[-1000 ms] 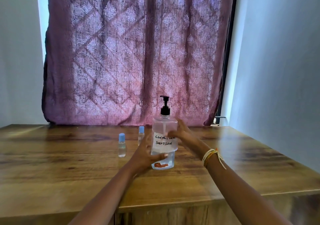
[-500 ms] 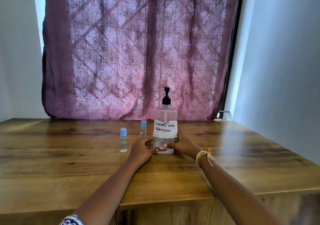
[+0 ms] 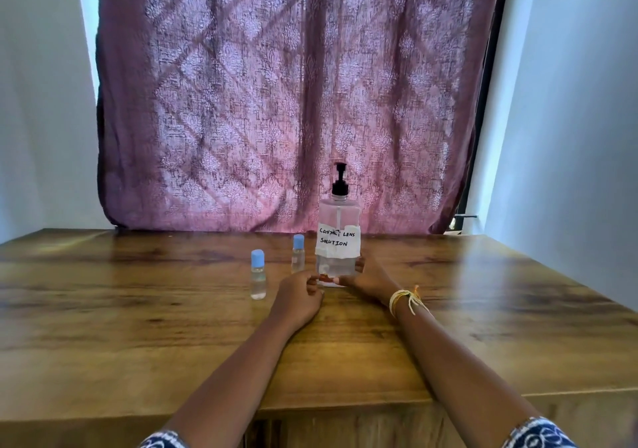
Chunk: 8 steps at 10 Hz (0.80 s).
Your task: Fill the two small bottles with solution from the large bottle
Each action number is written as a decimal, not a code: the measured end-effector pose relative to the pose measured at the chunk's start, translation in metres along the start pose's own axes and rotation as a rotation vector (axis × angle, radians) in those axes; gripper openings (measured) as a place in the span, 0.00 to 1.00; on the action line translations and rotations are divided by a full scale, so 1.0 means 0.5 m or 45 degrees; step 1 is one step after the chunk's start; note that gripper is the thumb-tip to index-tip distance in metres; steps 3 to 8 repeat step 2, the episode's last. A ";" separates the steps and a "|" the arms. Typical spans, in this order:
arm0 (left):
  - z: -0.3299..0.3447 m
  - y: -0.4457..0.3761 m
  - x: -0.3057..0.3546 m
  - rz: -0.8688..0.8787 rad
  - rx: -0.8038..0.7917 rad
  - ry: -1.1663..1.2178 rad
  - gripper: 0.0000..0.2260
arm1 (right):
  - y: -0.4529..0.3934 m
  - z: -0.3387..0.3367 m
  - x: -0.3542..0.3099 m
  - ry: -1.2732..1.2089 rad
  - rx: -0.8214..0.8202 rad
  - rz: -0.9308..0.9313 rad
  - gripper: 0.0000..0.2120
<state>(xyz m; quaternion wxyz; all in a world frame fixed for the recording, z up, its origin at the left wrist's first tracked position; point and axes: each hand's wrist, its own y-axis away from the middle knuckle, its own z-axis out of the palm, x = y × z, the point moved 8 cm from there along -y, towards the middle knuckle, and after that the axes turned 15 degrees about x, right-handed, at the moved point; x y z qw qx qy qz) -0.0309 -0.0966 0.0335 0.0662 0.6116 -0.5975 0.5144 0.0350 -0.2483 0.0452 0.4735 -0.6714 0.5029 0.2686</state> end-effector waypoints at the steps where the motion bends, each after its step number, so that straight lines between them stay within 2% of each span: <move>1: 0.004 0.020 0.013 0.092 -0.055 -0.116 0.18 | 0.023 -0.001 -0.010 0.068 -0.013 -0.093 0.23; 2: 0.013 0.045 0.030 0.207 -0.153 -0.324 0.16 | 0.056 0.003 -0.037 0.166 -0.022 -0.214 0.13; 8: 0.013 0.045 0.030 0.207 -0.153 -0.324 0.16 | 0.056 0.003 -0.037 0.166 -0.022 -0.214 0.13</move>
